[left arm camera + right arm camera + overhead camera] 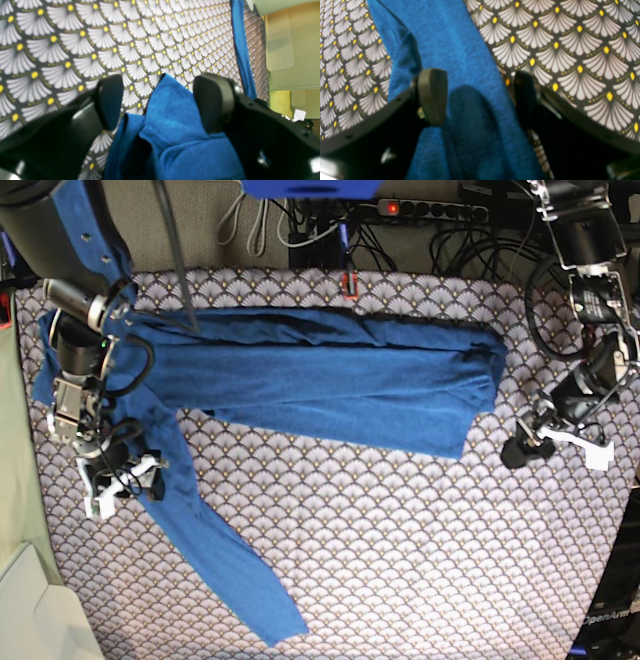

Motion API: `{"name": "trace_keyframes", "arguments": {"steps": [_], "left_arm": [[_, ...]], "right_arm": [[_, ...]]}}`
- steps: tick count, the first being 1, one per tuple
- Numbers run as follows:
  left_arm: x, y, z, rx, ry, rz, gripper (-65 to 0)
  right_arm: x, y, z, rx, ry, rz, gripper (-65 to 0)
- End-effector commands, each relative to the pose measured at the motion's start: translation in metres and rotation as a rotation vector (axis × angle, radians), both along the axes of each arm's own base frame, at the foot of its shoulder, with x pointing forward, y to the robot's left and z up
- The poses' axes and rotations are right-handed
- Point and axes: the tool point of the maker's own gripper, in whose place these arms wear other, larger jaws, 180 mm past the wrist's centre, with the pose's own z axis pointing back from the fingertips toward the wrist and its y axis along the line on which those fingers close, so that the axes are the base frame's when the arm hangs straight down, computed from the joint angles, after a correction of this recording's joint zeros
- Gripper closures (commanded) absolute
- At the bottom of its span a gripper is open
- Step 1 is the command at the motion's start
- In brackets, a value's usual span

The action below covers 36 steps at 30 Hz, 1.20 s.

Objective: Fold the T-shirt properly
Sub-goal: 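Release the shirt and move the right gripper to the sleeve, then grasp the hanging sleeve with the right gripper and lift it onto the band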

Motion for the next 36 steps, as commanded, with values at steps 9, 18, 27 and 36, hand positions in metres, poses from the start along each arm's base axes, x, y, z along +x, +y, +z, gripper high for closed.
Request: {"name": "trace_keyframes", "arguments": {"steps": [9,18,27,36], "left_arm": [[0.007,0.003,0.016,0.001,-0.047,0.0,-45.8],[0.007,0.004,0.014,0.0,-0.042,0.002,-45.7],[0.006,0.005,0.013,0.002,-0.038,0.002,-45.7],[0.006,0.003,0.013,-0.002,-0.039,0.0,-45.7]], "right_arm": [[0.014,-0.011,0.021,-0.012,-0.055,-0.017,-14.1],[0.02,-0.015,0.033,-0.031,-0.087,-0.018,0.0],[-0.006,0.005,0.052,-0.106,-0.19,0.055,0.0],[-0.059,0.052,0.054,-0.163,-0.244,0.116,0.0]]}}
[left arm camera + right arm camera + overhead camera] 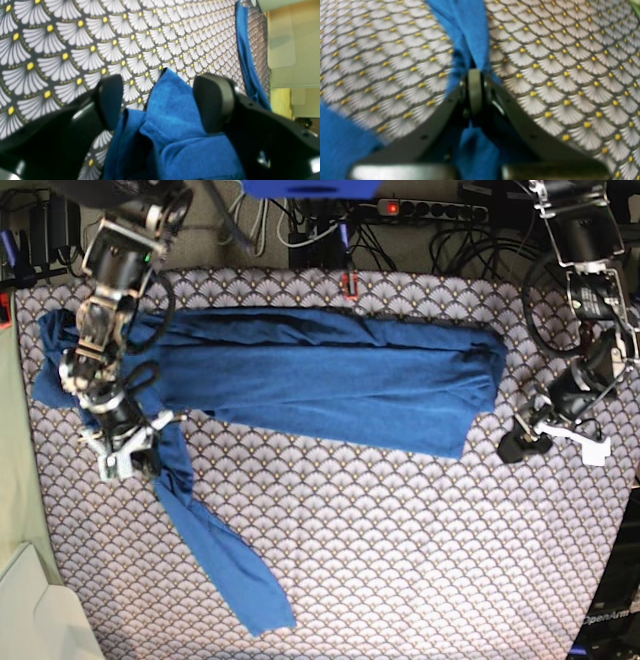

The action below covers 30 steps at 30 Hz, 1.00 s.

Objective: Fold the T-shirt properly
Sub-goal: 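Grasp the hanging sleeve with the right gripper and lift it onto the band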

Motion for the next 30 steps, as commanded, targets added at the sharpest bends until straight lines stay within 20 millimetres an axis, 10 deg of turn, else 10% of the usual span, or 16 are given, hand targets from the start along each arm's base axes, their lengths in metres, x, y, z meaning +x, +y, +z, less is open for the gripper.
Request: {"name": "trace_keyframes", "arguments": {"steps": [1,15,30], "left_arm": [[0.01,0.005,0.018,0.003,-0.055,0.005,-45.7],[0.005,0.005,0.013,0.003,-0.042,0.005,-45.7],[0.003,0.005,0.012,0.006,-0.038,0.004,-45.7]], "right_arm": [[0.004,0.005,0.021,0.0,-0.074,0.015,0.0],[-0.06,0.098,0.058,0.008,-0.167,0.195,0.0],[-0.12,0.139,0.029,0.045,-0.058,0.303,0.0]]}}
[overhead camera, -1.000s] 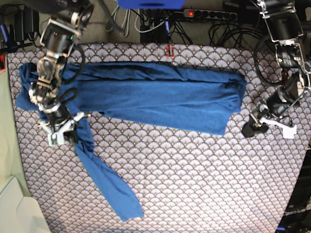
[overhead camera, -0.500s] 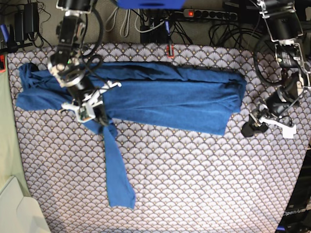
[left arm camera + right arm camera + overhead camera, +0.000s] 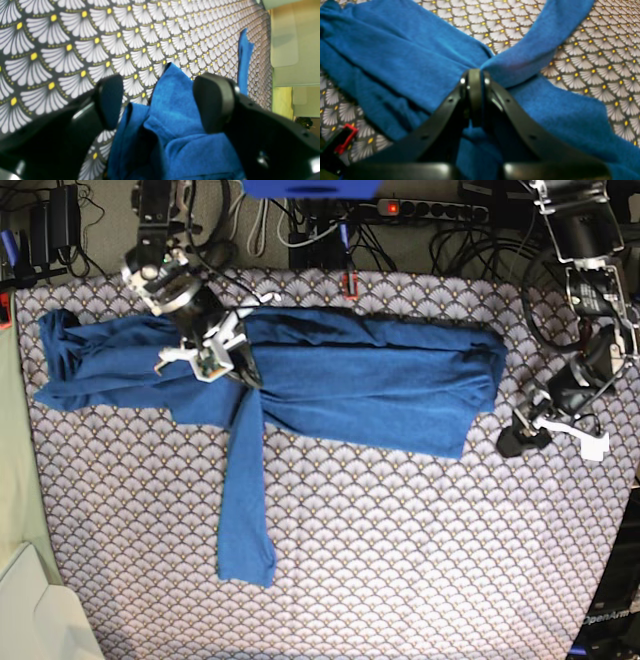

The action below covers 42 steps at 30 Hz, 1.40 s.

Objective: Fold the T-shirt properly
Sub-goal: 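Grasp the hanging sleeve with the right gripper and lift it onto the band, then reach the left gripper across to the sleeve's cuff and grasp it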

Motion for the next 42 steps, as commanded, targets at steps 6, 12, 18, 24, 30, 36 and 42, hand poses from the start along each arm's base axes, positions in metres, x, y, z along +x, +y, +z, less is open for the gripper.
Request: {"name": "trace_keyframes", "arguments": {"steps": [6,12,18,24,30,36,42], "left_arm": [[0.008,0.005,0.017,0.004,-0.052,0.003,-45.7],[0.008,0.004,0.016,0.003,-0.052,0.003,-45.7],[0.009,0.003,0.019,0.004,-0.059,0.001,-45.7],[0.01,0.003,0.02,0.004,-0.062,0.001,-46.1],[0.012,0.003,0.022,0.001,-0.069,0.001,-46.2],[0.022,0.002,0.034,-0.007,-0.102,0.002,-46.3],[0.037,-0.031,0.058,0.0,-0.175,-0.079,-46.3]], "right_arm": [[-0.001,-0.002,0.01,0.025,-0.034,-0.005,0.0],[-0.01,-0.001,0.012,0.02,-0.032,-0.002,0.0],[-0.014,0.004,0.011,0.025,-0.024,0.011,0.0],[-0.016,0.004,0.009,0.024,-0.014,0.012,0.0],[-0.017,0.004,0.008,0.021,-0.01,0.012,-6.6],[-0.022,0.003,0.007,0.02,-0.004,0.014,-26.4],[-0.024,-0.013,0.01,0.046,-0.009,-0.017,-31.4]]}}
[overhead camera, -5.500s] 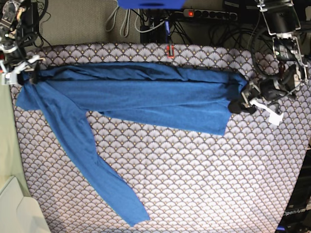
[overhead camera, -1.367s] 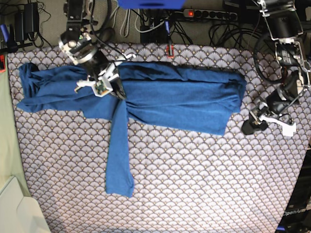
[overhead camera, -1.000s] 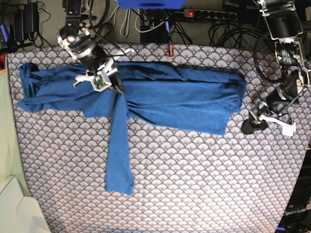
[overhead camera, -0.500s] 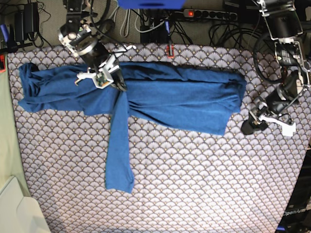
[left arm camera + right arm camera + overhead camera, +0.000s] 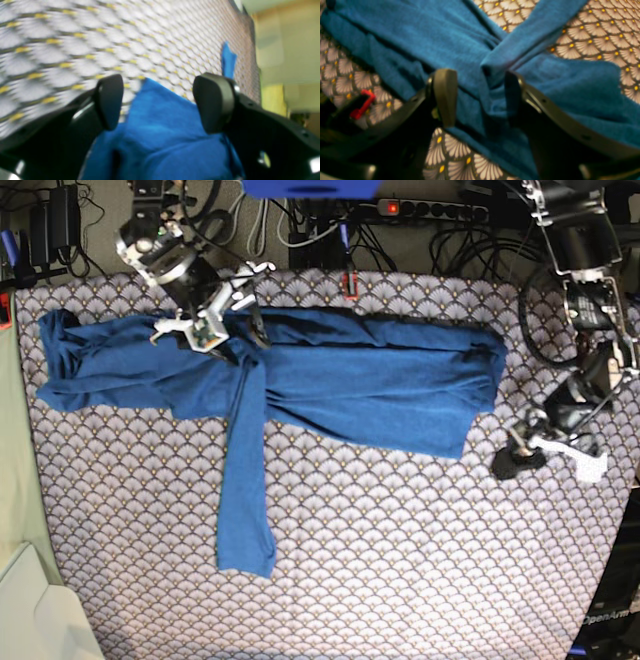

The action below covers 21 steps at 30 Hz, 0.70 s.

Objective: Fold the T-shirt properly
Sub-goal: 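Reach the left gripper across to the sleeve's cuff and grasp it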

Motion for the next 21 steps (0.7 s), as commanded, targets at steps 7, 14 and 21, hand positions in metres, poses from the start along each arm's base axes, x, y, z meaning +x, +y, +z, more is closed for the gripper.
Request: {"name": "trace_keyframes", "arguments": {"steps": [7,14,21], "left_arm": [[0.038,-0.085,0.069,0.027,-0.195,-0.233,-46.2],[0.064,-0.167,0.091,0.056,-0.26,-0.348,-46.2],[0.096,-0.254,0.095,0.115,-0.247,-0.403,-46.2]], "right_arm": [[0.024,-0.03,0.03,0.028,-0.105,-0.082,-31.8],[0.028,-0.041,0.036,0.012,-0.128,-0.107,-31.8],[0.028,-0.041,0.037,0.01,-0.128,-0.106,-31.8]]}}
